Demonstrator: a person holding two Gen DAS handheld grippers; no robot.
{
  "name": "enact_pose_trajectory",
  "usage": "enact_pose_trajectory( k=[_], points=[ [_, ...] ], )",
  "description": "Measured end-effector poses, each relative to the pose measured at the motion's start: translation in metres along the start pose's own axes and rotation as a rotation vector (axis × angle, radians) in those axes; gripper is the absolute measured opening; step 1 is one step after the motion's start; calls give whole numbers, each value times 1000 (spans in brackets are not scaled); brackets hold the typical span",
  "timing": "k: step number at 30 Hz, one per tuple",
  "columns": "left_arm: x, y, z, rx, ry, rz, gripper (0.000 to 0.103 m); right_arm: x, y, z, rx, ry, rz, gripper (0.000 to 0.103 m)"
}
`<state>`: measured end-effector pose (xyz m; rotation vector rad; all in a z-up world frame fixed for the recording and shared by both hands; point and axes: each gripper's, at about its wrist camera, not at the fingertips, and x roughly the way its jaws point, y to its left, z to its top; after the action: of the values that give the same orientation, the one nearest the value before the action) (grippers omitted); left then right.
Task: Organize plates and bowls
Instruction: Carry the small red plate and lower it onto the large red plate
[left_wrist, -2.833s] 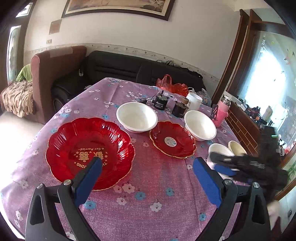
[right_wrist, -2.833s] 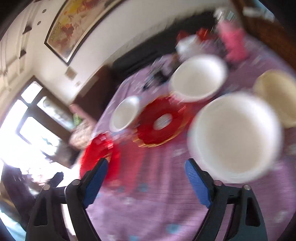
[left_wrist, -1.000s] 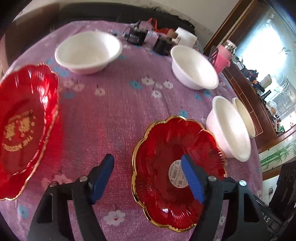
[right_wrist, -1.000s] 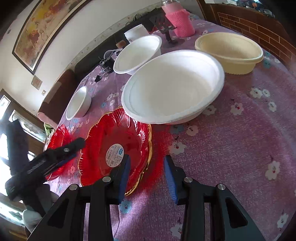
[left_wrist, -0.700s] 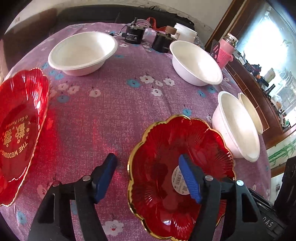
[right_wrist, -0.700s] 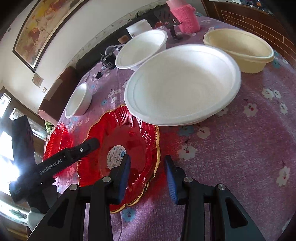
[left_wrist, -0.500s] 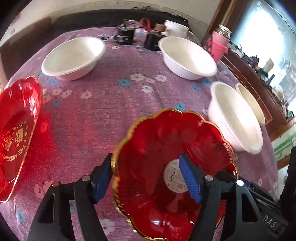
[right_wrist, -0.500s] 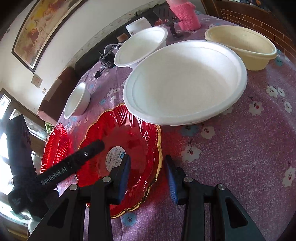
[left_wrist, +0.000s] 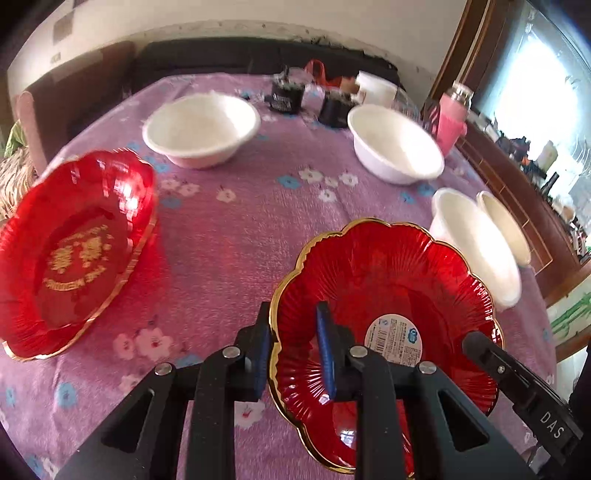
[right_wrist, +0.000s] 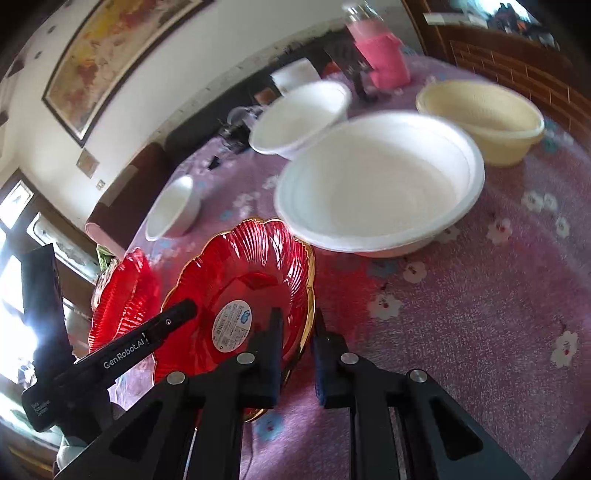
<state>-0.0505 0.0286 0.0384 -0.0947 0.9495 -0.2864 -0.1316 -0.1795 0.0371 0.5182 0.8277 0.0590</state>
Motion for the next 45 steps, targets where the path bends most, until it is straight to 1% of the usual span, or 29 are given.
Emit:
enact_pose_trajectory(
  k=[5, 9, 12, 14, 18, 21, 24, 27, 30, 36, 39, 41, 43, 45],
  points=[
    [-37, 10, 1, -41, -79, -32, 22, -16, 16, 2, -27, -32, 30, 15],
    [-73, 24, 8, -71, -164, -29, 22, -21, 38, 6, -57, -35, 68, 15],
    [-97, 45, 15, -107, -227, -4, 22, -18, 63, 12, -81, -32, 109, 15],
    [-107, 63, 20, -133, -255, 20, 22, -16, 83, 15, -108, -37, 129, 15],
    [-114, 103, 30, -192, -276, 65, 22, -5, 131, 25, -180, -47, 169, 15],
    [-111, 135, 35, -235, -275, 105, 22, 11, 164, 29, -226, -43, 181, 15],
    [-99, 163, 39, -280, -247, 121, 22, 35, 195, 30, -262, -17, 182, 15],
    [-80, 194, 40, -335, -211, 133, 22, 64, 216, 28, -290, 20, 165, 15],
    [-61, 212, 40, -363, -177, 152, 22, 92, 230, 25, -300, 66, 143, 15],
    [-30, 233, 40, -383, -110, 188, 22, 145, 233, 17, -293, 157, 106, 15],
    [-27, 234, 44, -369, -118, 224, 22, 162, 232, 16, -305, 182, 89, 15],
    [-26, 237, 44, -375, -115, 223, 24, 170, 233, 15, -312, 194, 78, 15],
    [-26, 236, 45, -375, -121, 222, 28, 177, 232, 14, -313, 207, 78, 15],
    [-26, 237, 46, -380, -122, 205, 35, 178, 237, 13, -326, 198, 67, 15]
  ],
)
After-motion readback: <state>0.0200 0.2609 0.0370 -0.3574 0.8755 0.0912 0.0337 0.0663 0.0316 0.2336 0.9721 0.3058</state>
